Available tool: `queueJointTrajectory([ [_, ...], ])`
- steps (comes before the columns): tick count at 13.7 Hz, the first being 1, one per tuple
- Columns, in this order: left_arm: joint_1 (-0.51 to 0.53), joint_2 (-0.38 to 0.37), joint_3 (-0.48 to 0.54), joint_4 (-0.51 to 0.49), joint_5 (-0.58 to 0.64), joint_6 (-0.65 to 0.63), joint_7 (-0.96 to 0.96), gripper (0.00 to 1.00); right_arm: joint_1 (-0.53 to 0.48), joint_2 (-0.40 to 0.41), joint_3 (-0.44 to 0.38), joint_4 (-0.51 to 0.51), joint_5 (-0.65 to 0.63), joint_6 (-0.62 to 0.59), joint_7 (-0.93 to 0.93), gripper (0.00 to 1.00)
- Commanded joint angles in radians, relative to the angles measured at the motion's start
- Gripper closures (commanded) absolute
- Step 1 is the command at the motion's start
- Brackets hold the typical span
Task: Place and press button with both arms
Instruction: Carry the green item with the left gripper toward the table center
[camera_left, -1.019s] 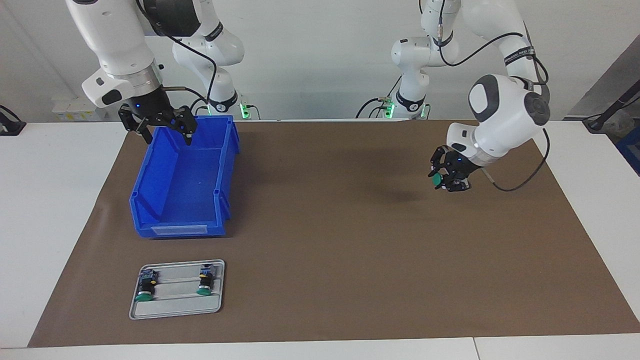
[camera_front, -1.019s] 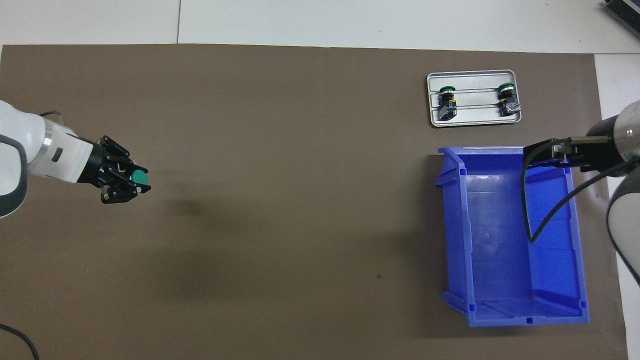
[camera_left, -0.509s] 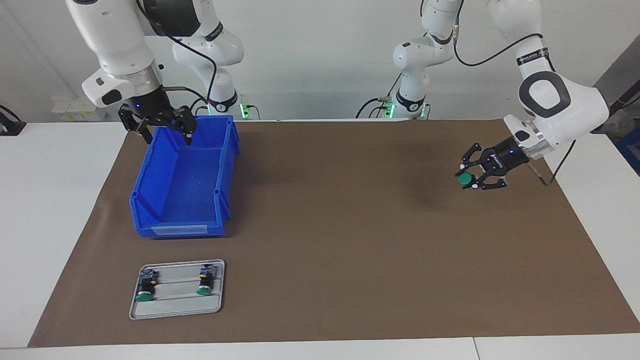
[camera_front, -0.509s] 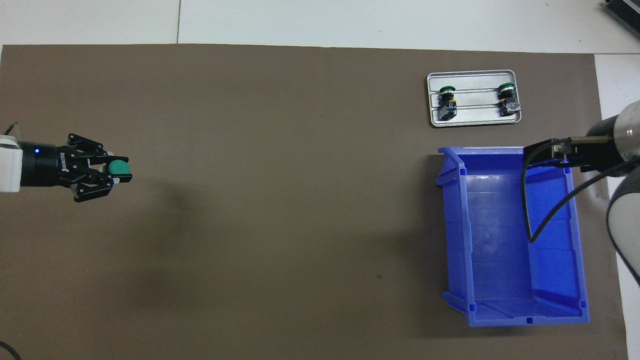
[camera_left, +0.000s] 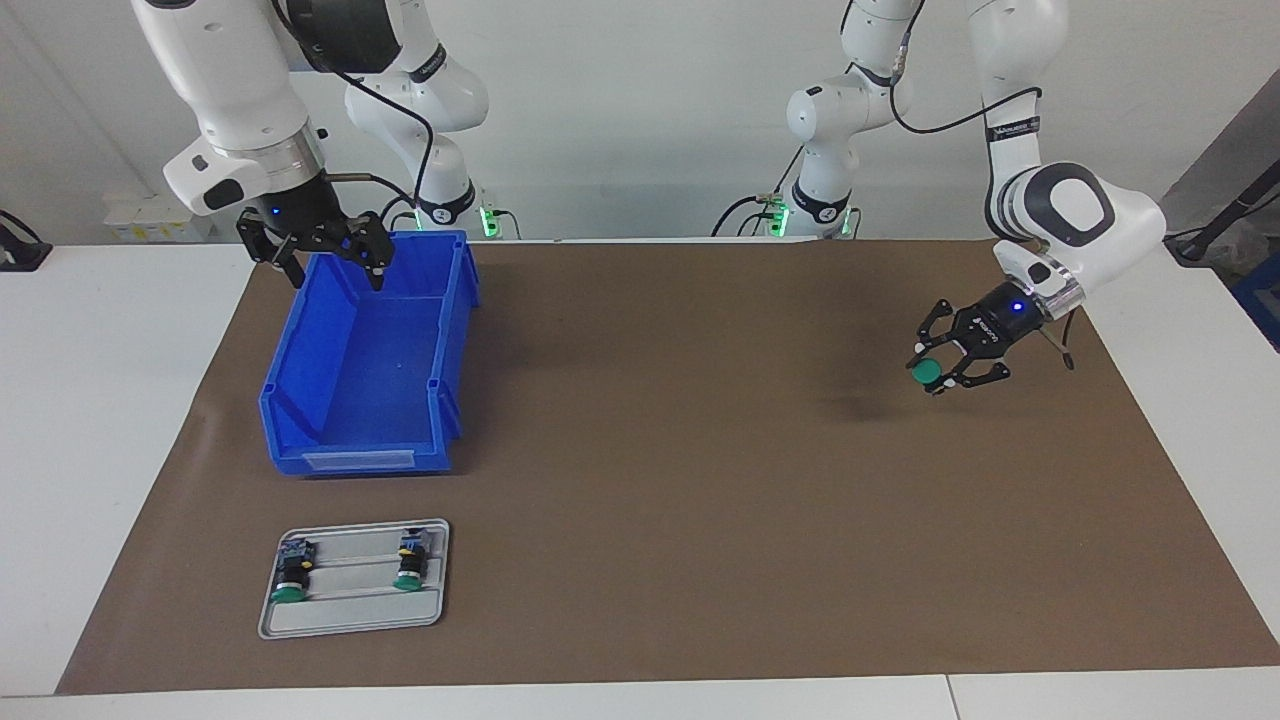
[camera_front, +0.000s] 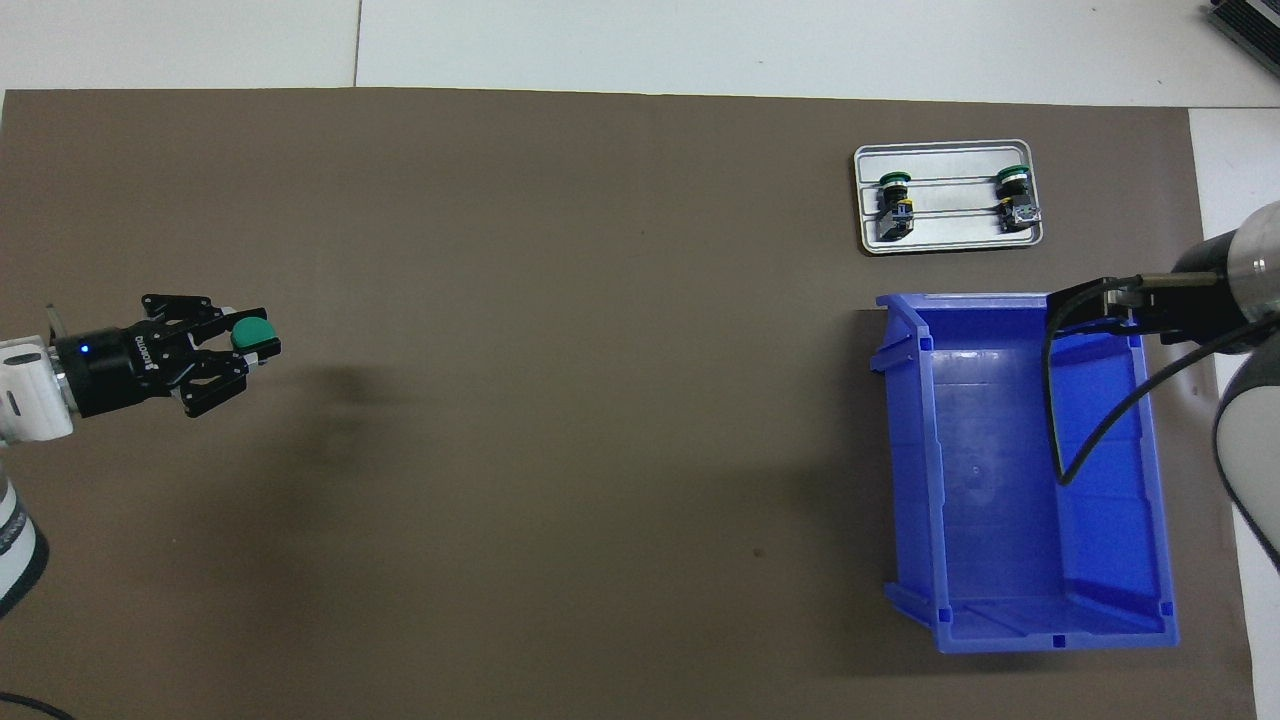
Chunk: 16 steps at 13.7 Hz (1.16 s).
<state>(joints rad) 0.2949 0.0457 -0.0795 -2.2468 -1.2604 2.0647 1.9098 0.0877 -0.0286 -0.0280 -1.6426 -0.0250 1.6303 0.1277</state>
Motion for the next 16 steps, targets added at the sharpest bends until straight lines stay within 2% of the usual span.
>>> queueJointTrajectory([
  [1, -0.013, -0.033, -0.005, -0.117, -0.150, 0.043, 0.135, 0.90, -0.002, -0.011, 0.000, -0.011, 0.011, -0.003, 0.007, 0.00],
  [5, -0.075, -0.026, -0.005, -0.213, -0.354, 0.043, 0.297, 0.83, -0.002, -0.011, 0.000, -0.011, 0.011, -0.003, 0.007, 0.00],
  [9, -0.152, -0.038, -0.008, -0.301, -0.572, 0.034, 0.409, 0.83, -0.002, -0.011, 0.000, -0.011, 0.011, -0.003, 0.007, 0.00],
  [13, -0.247, -0.046, -0.009, -0.333, -0.833, 0.023, 0.443, 0.83, -0.002, -0.011, 0.000, -0.011, 0.011, -0.003, 0.007, 0.00],
  [15, -0.342, -0.047, -0.008, -0.336, -1.015, 0.026, 0.495, 0.82, -0.002, -0.011, 0.000, -0.011, 0.011, -0.003, 0.007, 0.00],
  [16, -0.370, -0.044, -0.008, -0.338, -1.055, 0.031, 0.524, 0.82, -0.003, -0.011, 0.000, -0.011, 0.010, -0.003, 0.007, 0.00],
])
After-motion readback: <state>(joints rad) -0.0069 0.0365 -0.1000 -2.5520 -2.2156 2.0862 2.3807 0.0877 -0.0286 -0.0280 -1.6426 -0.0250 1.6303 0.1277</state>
